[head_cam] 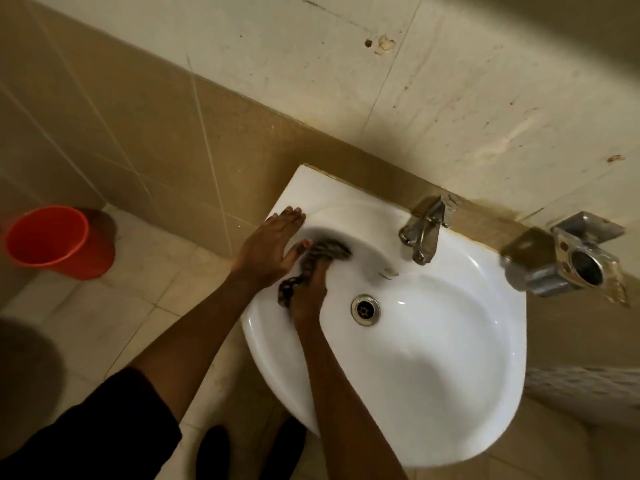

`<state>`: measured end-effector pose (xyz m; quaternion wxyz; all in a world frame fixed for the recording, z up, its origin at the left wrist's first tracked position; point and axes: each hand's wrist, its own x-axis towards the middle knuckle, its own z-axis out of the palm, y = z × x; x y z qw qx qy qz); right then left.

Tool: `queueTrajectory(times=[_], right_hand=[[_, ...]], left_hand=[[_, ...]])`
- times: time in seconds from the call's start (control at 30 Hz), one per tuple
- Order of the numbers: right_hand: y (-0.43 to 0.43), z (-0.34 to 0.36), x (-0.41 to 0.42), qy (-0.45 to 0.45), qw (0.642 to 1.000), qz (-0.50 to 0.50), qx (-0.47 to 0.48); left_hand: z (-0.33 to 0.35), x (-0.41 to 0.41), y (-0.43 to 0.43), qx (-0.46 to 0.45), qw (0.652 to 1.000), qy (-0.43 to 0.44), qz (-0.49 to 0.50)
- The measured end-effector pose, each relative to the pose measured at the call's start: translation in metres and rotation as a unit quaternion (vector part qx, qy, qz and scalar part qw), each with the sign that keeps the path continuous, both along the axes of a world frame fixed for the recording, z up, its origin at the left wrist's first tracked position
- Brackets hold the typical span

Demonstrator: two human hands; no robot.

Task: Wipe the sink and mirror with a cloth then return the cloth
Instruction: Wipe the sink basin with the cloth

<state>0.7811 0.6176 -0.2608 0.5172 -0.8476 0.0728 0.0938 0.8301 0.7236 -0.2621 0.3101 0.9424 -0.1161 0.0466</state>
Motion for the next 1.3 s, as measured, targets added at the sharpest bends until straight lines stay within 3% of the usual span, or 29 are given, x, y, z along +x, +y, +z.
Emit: queueTrajectory(times=[0.17, 0.23, 0.3, 0.4, 0.47, 0.53, 0.6, 0.7, 0.77, 0.9, 0.97, 1.03, 1.13, 1.2, 1.23, 1.3], right_hand=[[-0.018, -0.016, -0.019, -0.015, 0.974, 0.217, -0.058], [-0.027, -0.015, -0.020, 0.008, 0.964, 0.256, -0.069], [-0.037, -0.027, -0.007, 0.020, 0.972, 0.222, -0.077], [-0.042, -0.045, 0.004, 0.005, 0.987, 0.056, -0.148], [-0.032, -0.044, 0.003, 0.026, 0.989, -0.025, -0.143], [-0.028, -0.043, 0.005, 0.061, 0.990, -0.037, -0.119], [-0.034, -0.039, -0.013, 0.048, 0.990, 0.074, -0.112], [-0.061, -0.026, -0.047, -0.016, 0.950, 0.291, -0.108], [-0.081, -0.028, -0.043, -0.022, 0.933, 0.327, -0.146], [-0.099, -0.054, -0.007, 0.037, 0.970, 0.091, -0.221], [-0.092, -0.067, -0.005, 0.038, 0.959, 0.054, -0.274], [-0.075, -0.070, -0.011, 0.063, 0.970, 0.040, -0.230], [-0.049, -0.043, -0.046, 0.046, 0.981, 0.140, -0.125], [-0.056, -0.023, -0.080, 0.027, 0.970, 0.237, -0.045], [-0.069, -0.011, -0.093, -0.005, 0.953, 0.300, -0.046], [-0.124, -0.020, -0.106, -0.111, 0.911, 0.364, -0.160]], left_hand=[[0.004, -0.001, 0.000, -0.055, 0.998, 0.009, 0.005], [0.004, -0.002, 0.001, -0.053, 0.999, 0.006, 0.003], [0.003, -0.002, 0.002, -0.045, 0.999, -0.003, 0.002], [0.003, -0.002, 0.000, -0.035, 0.999, -0.005, 0.008], [0.002, -0.001, 0.000, -0.031, 0.999, -0.001, 0.009], [0.002, -0.001, 0.000, -0.036, 0.999, 0.001, 0.010], [0.002, -0.002, 0.001, -0.039, 0.999, 0.005, 0.006], [0.000, 0.000, 0.000, -0.027, 1.000, 0.003, 0.007], [-0.001, 0.000, 0.001, -0.026, 1.000, 0.005, 0.007], [-0.002, 0.000, 0.000, -0.023, 1.000, 0.001, 0.012], [-0.001, 0.001, 0.000, -0.016, 1.000, 0.003, 0.014], [-0.001, 0.001, 0.000, -0.016, 1.000, 0.000, 0.013], [-0.001, 0.001, 0.001, -0.025, 1.000, 0.000, 0.005], [-0.002, 0.001, 0.001, -0.027, 1.000, 0.000, 0.005], [-0.001, 0.001, 0.001, -0.028, 1.000, 0.000, 0.005], [0.000, 0.000, 0.000, -0.030, 1.000, 0.004, 0.007]])
